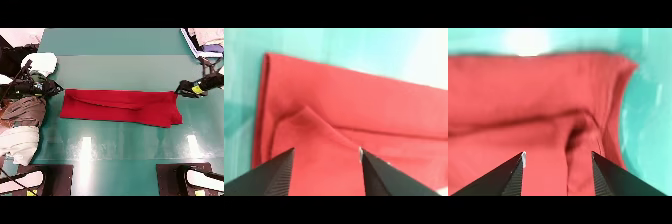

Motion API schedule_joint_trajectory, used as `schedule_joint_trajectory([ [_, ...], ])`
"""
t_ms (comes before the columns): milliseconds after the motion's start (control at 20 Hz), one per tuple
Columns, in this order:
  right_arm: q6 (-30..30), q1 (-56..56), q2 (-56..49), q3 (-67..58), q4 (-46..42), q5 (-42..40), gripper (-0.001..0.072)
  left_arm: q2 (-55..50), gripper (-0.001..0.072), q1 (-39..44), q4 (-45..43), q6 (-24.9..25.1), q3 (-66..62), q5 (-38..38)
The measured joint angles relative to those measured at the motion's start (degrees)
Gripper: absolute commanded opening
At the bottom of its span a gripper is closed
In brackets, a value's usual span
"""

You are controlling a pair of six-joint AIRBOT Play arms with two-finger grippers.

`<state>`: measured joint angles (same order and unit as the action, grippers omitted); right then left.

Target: Fold the shirts.

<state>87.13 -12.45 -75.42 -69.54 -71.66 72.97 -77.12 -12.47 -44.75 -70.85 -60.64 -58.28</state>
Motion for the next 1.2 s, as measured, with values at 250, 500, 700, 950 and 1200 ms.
schedule_joint_trajectory([
  [250,-8.7,-11.5,2.8,7.9,6.7,2.7,0.0584,-0.4,0.0023,0.0,0.3,1.2,-1.1,-6.0],
  [500,-18.9,-20.8,-1.6,13.1,17.7,4.7,0.0584,-0.5,0.0023,3.4,0.9,2.0,-1.4,-8.9],
  [700,-25.4,-21.9,-8.8,11.6,21.9,6.7,0.0584,-0.5,0.0023,10.5,1.1,2.1,-1.4,-9.2],
  [950,-29.5,-18.2,-16.4,8.4,24.4,8.3,0.0583,-0.5,0.0023,18.3,1.1,0.5,-1.4,-6.9],
  [1200,-32.0,-13.9,-19.0,7.6,26.1,9.2,0.0287,-0.5,0.0023,22.8,0.9,-0.9,-1.4,-5.4],
])
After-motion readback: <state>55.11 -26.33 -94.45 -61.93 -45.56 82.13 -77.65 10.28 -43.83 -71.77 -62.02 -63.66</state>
